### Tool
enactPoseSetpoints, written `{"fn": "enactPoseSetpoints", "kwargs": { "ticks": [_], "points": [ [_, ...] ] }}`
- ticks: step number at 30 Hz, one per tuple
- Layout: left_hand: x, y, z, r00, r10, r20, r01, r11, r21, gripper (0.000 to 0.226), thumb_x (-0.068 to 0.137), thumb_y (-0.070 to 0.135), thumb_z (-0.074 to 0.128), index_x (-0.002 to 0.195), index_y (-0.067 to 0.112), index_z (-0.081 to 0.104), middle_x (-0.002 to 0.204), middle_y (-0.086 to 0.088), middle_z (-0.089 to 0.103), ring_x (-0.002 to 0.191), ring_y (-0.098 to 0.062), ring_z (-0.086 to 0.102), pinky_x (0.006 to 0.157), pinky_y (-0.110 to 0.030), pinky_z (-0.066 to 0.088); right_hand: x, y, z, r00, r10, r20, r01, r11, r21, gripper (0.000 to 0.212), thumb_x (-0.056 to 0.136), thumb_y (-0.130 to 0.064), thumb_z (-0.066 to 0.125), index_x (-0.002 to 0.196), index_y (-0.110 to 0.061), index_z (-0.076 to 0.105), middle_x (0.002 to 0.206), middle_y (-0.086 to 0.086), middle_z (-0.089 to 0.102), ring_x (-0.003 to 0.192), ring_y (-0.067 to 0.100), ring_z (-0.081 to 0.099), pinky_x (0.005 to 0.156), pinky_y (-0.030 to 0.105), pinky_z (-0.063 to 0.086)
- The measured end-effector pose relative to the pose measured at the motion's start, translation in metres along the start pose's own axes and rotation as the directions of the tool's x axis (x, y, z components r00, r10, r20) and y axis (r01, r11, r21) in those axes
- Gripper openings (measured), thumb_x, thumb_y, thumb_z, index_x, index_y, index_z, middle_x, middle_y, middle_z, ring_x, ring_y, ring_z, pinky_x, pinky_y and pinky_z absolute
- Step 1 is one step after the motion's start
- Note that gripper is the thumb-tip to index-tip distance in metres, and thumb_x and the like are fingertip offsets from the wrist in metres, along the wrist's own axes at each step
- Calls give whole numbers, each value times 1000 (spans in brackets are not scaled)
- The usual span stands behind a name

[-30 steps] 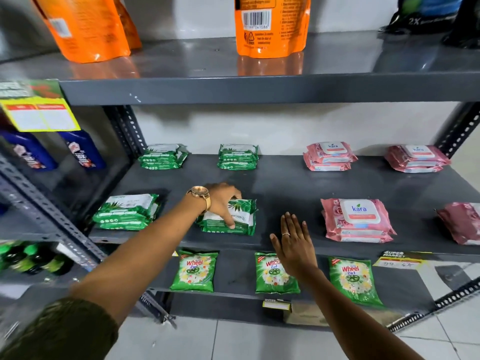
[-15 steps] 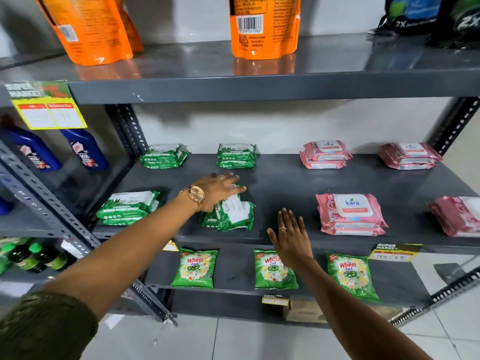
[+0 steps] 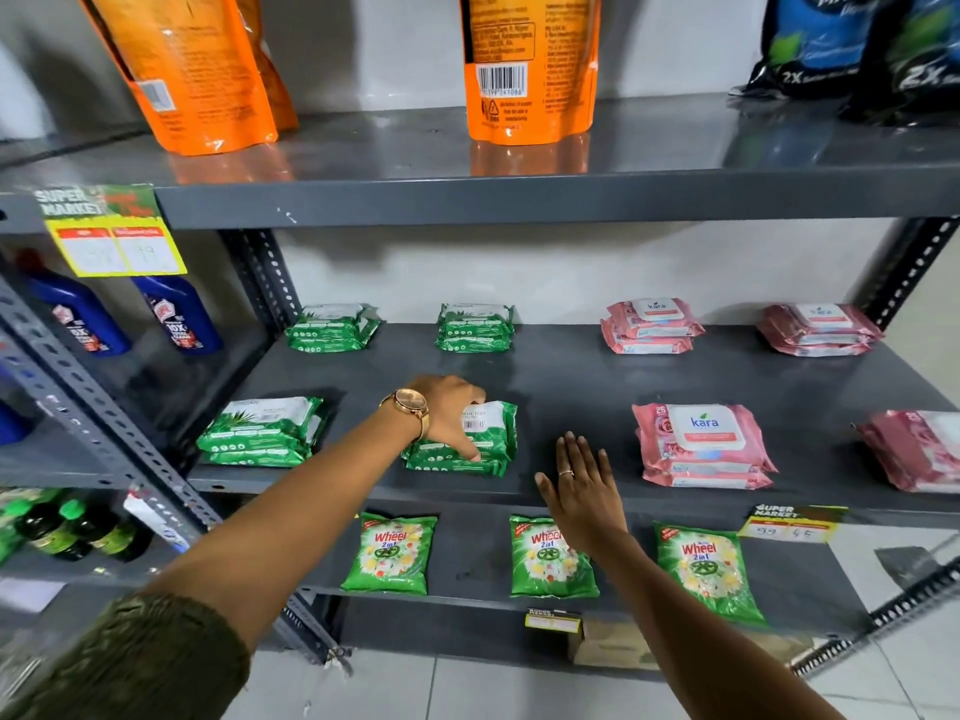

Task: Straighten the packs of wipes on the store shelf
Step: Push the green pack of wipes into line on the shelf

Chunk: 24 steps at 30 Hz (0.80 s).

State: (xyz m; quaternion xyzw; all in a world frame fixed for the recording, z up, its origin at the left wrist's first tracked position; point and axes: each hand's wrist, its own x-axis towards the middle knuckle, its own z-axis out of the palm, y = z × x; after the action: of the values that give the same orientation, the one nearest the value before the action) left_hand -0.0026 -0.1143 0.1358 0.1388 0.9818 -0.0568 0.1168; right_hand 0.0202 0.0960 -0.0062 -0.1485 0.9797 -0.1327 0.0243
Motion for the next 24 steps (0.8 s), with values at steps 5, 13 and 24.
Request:
{"fn": "enactPoseSetpoints", "kwargs": {
  "ticks": [5,13,24],
  "points": [
    [1,-3,0,999,22,25,-22,1000,-9,65,55,44,84,109,20,56,101,-4,62,88,-25,60,67,-32,48,1,0,2,1000,-3,-7,3,1000,-7,112,56,-66,-39,146,-10,-3,160,6,-4,146,20,-9,119,39,-9],
    [1,-7,15,999,-33,9,33,997,-65,84,64,42,80,136,25,41,130,-6,54,115,-27,54,90,-37,50,-2,-1,-5,1000,-14,3,14,1000,19,105,65,-67,-31,146,-8,0,160,9,-2,147,22,-7,118,38,-9],
    [-14,3,54,987,-128,-101,99,962,-254,77,96,53,36,151,10,3,161,-10,4,149,-23,2,121,-38,6,-14,42,-107,935,8,-356,27,995,93,59,94,-35,30,142,-1,27,154,17,25,146,30,12,120,45,13]
  ]
}}
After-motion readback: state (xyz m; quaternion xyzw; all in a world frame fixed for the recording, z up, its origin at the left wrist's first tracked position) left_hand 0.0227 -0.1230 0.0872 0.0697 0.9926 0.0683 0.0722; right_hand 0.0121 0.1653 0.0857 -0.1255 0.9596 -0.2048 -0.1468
